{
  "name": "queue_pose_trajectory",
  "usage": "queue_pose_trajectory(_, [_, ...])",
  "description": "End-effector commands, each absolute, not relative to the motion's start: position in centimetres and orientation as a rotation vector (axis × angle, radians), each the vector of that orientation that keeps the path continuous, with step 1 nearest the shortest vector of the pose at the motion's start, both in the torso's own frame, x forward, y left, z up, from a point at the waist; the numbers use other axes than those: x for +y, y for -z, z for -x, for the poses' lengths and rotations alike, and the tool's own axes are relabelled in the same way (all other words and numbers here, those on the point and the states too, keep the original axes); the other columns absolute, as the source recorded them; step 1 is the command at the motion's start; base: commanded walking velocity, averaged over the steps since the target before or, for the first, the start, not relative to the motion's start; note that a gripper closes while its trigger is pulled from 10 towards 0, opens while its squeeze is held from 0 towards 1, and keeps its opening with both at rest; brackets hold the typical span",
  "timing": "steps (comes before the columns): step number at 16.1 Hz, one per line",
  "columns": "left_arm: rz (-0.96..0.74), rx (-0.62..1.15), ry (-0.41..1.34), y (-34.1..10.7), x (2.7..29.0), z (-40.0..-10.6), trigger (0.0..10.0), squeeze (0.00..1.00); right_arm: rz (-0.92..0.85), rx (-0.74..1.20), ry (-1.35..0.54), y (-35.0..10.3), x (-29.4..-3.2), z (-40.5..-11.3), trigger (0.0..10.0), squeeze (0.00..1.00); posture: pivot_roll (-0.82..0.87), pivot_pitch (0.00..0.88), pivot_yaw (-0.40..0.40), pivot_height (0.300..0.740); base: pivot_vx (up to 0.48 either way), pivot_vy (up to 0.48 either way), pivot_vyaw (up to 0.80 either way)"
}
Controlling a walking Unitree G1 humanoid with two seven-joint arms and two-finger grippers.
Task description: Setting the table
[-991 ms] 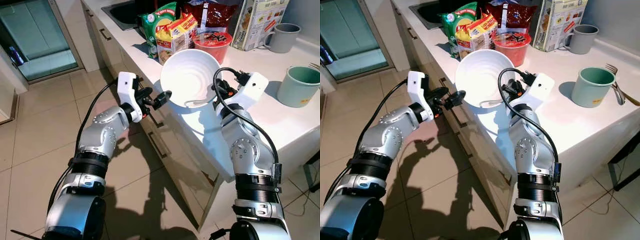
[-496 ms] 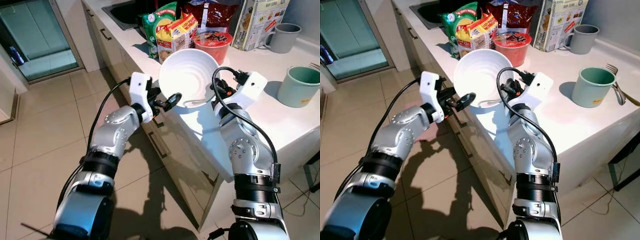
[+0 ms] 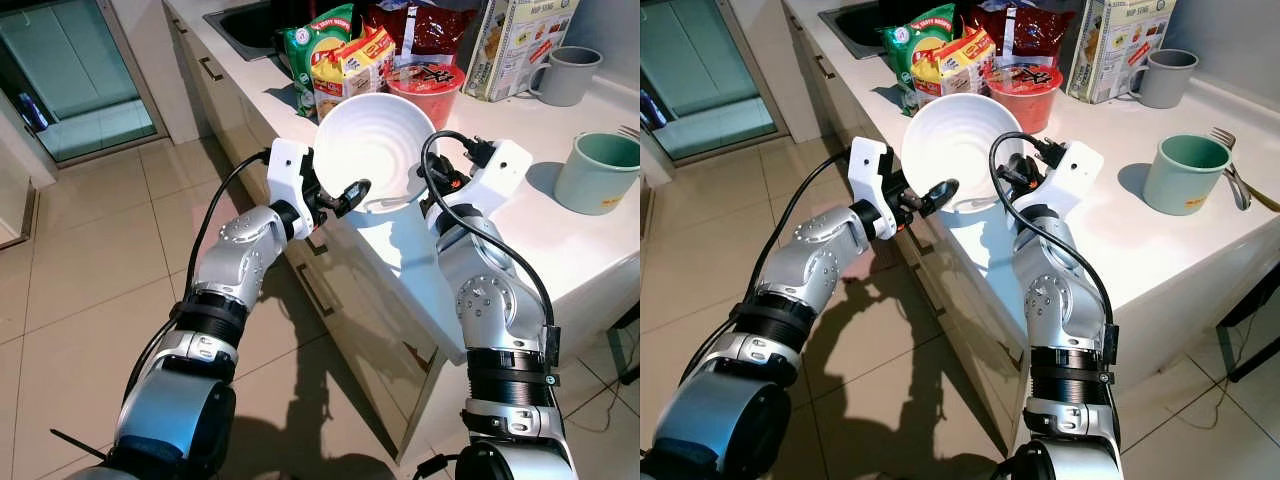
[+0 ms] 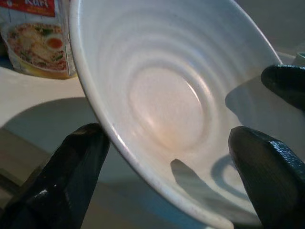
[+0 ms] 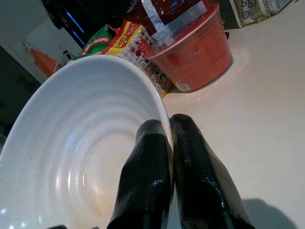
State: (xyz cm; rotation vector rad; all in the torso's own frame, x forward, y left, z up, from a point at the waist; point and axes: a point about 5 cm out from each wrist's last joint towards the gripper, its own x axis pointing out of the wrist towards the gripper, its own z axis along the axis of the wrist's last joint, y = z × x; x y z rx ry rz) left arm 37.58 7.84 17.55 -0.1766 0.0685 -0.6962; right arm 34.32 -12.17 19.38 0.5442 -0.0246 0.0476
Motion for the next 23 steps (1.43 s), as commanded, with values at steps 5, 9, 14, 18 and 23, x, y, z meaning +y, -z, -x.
queue_pose_trajectory(5, [0.126, 0.010, 0.659, -18.76, 8.70, -38.37, 10.0, 1.00, -0.515, -0.044, -0.089, -20.25, -11.42, -34.23, 10.0, 0.00, -0.01, 0.000, 0.122, 0.740, 0.000, 0.000, 0.00])
queue_pose_trajectory(9, [0.113, 0.006, 0.677, -18.69, 8.28, -38.37, 10.0, 1.00, -0.508, -0.045, -0.092, -20.25, -11.45, -34.21, 10.0, 0.00, -0.01, 0.000, 0.119, 0.740, 0.000, 0.000, 0.00])
queue_pose_trajectory(14, [0.155, -0.007, 0.721, -18.79, 7.99, -38.15, 0.0, 0.00, -0.502, -0.045, -0.092, -20.22, -11.50, -34.22, 10.0, 0.00, -0.02, 0.000, 0.119, 0.740, 0.000, 0.000, 0.00])
queue_pose_trajectory(18, [0.155, -0.007, 0.721, -18.79, 7.99, -38.15, 0.0, 0.00, -0.502, -0.045, -0.092, -20.22, -11.50, -34.22, 10.0, 0.00, -0.02, 0.000, 0.119, 0.740, 0.000, 0.000, 0.00])
queue_pose_trajectory(23, [0.155, -0.007, 0.721, -18.79, 7.99, -38.15, 0.0, 0.00, -0.502, -0.045, -0.092, -20.22, -11.50, -34.22, 10.0, 0.00, -0.02, 0.000, 0.119, 0.740, 0.000, 0.000, 0.00])
